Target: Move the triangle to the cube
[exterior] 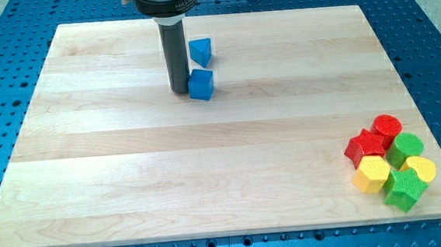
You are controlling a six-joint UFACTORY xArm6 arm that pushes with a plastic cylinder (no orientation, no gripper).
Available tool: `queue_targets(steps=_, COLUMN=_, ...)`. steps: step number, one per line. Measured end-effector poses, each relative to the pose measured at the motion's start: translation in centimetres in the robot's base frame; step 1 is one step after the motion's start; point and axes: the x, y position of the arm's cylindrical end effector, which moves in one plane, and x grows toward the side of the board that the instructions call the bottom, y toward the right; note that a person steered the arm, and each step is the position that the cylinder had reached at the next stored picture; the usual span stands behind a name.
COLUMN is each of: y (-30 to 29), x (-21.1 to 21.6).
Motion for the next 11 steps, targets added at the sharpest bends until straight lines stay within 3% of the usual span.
queue_targets(steps=1, y=-1.0, x=-2.7)
queue_targets(steps=2, y=-1.4, x=-9.9)
queue_targets(steps=3, y=-1.2, x=-14.1)
queue_targets(steps=4, y=2.5, x=-12.7)
queue_targets(steps=7, y=3.7, x=-2.1)
queue_targets(steps=11, y=3.7, x=-0.1)
